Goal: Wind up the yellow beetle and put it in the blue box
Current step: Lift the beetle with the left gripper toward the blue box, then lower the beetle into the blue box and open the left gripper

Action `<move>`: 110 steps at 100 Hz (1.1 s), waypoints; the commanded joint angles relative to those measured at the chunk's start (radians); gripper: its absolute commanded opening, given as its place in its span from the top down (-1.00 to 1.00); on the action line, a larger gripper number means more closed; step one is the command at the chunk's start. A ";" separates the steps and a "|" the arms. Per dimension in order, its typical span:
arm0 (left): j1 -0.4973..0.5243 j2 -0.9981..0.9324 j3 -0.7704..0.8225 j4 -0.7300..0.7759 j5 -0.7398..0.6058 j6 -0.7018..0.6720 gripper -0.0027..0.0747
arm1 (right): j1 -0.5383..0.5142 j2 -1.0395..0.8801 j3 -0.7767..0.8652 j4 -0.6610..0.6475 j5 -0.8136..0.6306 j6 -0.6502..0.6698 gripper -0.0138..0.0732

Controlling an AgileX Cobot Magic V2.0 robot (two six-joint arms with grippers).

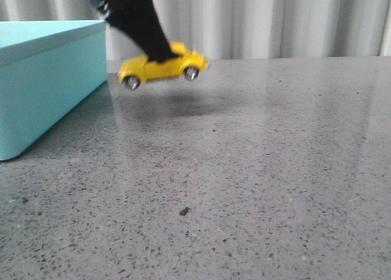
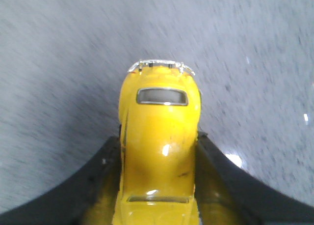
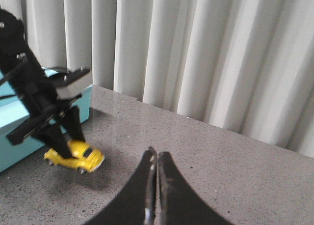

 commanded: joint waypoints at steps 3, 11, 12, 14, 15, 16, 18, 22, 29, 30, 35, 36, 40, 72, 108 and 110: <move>-0.006 -0.055 -0.123 -0.062 -0.016 -0.022 0.62 | 0.002 0.004 -0.022 0.002 -0.079 -0.010 0.78; 0.002 -0.055 -0.205 -0.046 -0.011 -0.072 0.62 | 0.002 0.004 -0.022 0.002 -0.079 -0.010 0.78; 0.005 -0.055 -0.212 -0.043 -0.011 -0.079 0.62 | 0.002 0.004 -0.022 0.002 -0.079 -0.010 0.78; 0.010 -0.055 -0.231 -0.033 -0.011 -0.105 0.62 | 0.002 0.004 -0.022 0.002 -0.079 -0.010 0.78; 0.014 -0.055 -0.238 -0.030 -0.011 -0.114 0.62 | 0.002 0.004 -0.022 0.002 -0.079 -0.010 0.78; 0.016 -0.055 -0.250 -0.025 -0.009 -0.134 0.62 | 0.002 0.004 -0.022 0.002 -0.079 -0.010 0.78; 0.023 -0.055 -0.267 -0.010 -0.007 -0.167 0.62 | 0.002 0.004 -0.022 0.002 -0.079 -0.010 0.78; 0.039 -0.055 -0.297 0.033 0.006 -0.225 0.62 | 0.002 0.004 -0.022 0.002 -0.078 -0.010 0.78; 0.074 -0.055 -0.346 0.127 0.061 -0.330 0.62 | 0.002 0.004 -0.022 0.002 -0.075 -0.010 0.78; 0.078 -0.055 -0.354 0.136 0.075 -0.347 0.62 | 0.002 0.004 -0.022 0.002 -0.075 -0.010 0.78; 0.109 -0.057 -0.374 0.184 0.102 -0.402 0.62 | 0.002 0.004 -0.022 0.002 -0.073 -0.010 0.78; 0.120 -0.058 -0.374 0.192 0.102 -0.413 0.62 | 0.002 0.004 -0.022 0.002 -0.073 -0.010 0.78; 0.150 -0.065 -0.380 0.199 0.102 -0.468 0.62 | 0.002 0.004 -0.022 0.002 -0.073 -0.010 0.78; 0.340 -0.095 -0.334 0.273 0.102 -0.683 0.62 | 0.002 0.004 -0.022 0.002 -0.073 -0.010 0.78; 0.379 -0.085 -0.018 0.342 0.085 -0.694 0.62 | 0.002 0.004 -0.022 0.002 -0.057 -0.010 0.78; 0.379 -0.085 -0.005 0.347 0.078 -0.694 0.62 | 0.002 0.004 -0.022 0.002 -0.057 -0.010 0.78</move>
